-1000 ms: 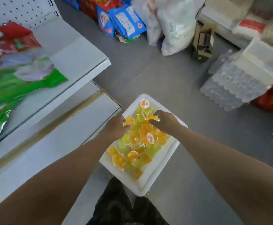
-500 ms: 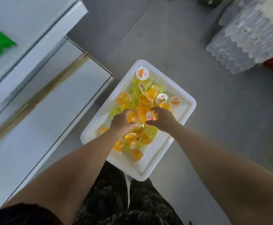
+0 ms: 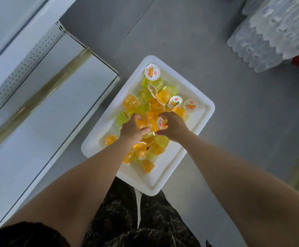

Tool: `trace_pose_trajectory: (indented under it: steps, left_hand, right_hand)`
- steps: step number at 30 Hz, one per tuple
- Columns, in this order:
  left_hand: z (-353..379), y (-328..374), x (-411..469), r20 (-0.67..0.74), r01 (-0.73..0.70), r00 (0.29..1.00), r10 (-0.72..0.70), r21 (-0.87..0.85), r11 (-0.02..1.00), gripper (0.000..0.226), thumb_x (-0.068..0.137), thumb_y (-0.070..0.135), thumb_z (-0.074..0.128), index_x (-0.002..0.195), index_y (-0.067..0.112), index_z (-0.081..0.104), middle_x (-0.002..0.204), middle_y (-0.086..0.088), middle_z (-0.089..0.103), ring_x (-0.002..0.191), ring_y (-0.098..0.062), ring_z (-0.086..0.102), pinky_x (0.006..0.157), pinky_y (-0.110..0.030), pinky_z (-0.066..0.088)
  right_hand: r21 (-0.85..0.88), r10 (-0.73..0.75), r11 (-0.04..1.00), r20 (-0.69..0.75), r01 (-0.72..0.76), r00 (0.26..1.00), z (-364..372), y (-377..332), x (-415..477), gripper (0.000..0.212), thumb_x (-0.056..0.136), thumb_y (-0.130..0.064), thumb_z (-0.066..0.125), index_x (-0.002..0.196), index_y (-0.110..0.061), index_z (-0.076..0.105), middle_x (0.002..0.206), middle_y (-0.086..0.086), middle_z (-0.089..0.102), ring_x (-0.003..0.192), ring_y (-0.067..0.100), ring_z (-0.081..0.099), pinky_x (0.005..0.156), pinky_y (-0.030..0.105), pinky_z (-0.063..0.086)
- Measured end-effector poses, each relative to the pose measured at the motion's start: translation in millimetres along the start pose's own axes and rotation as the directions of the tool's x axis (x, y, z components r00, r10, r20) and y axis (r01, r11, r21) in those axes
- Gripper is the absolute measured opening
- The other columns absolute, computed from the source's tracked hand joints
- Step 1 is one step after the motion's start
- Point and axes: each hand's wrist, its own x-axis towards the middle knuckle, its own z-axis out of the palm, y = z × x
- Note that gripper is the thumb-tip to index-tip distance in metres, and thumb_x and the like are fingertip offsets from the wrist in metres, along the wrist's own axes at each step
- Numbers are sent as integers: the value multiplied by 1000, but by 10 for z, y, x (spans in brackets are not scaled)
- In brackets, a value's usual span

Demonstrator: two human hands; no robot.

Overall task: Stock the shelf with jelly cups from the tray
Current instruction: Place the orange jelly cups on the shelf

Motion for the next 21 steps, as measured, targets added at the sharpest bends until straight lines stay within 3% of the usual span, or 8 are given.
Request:
trace_pose_trajectory:
  steps: [7,10,13,16,19,21]
  left_hand:
    - [96,-31,-48,-109,38,993,-47,-85,996,45,80,39,77,110,21,49,110,-4,63,102,-30,60,85,-37,46]
    - [96,-60,-113,-156,88,982,-106,-114,990,42,81,38,76,104,16,49,104,-3,61,101,-29,57,76,-32,40]
    - [65,-120,-218,-157,126,976,-150,-151,980,41,80,40,77,97,15,49,93,-1,58,93,-27,58,69,-32,38]
    - [34,-153,-356,-147,138,973,-179,-254,957,45,72,47,80,91,17,52,94,-1,66,89,-24,65,67,-33,44]
    - [-34,-98,-549,-148,122,971,-187,-364,923,51,62,55,81,86,20,53,93,-4,69,86,-24,69,71,-37,52]
    - [-89,-21,-716,-133,106,973,-190,-471,876,56,54,59,80,85,21,53,89,-4,70,86,-24,70,78,-40,55]
  right_hand:
    - [-33,2,999,-29,-3,1000,-21,8,-24,68,68,-40,87,128,-27,58,125,-3,59,120,23,48,91,37,44]
    - [-38,-3,999,-57,1,998,-109,-1,-103,64,68,-42,86,126,-27,59,123,-4,59,120,21,43,85,33,39]
    - [-23,-16,1000,-91,14,996,-237,-25,-206,63,68,-41,86,123,-25,61,122,-1,60,118,24,49,91,36,43]
    - [-12,-30,1000,-123,28,992,-401,-94,-319,61,68,-37,87,122,-23,61,122,2,59,112,26,54,91,39,47]
    - [-16,-64,998,-146,63,987,-564,-196,-436,58,69,-33,87,120,-21,63,118,5,57,105,25,58,78,29,43]
    - [-24,-97,995,-147,95,984,-666,-288,-533,58,70,-31,86,122,-20,62,119,6,55,104,24,57,78,26,38]
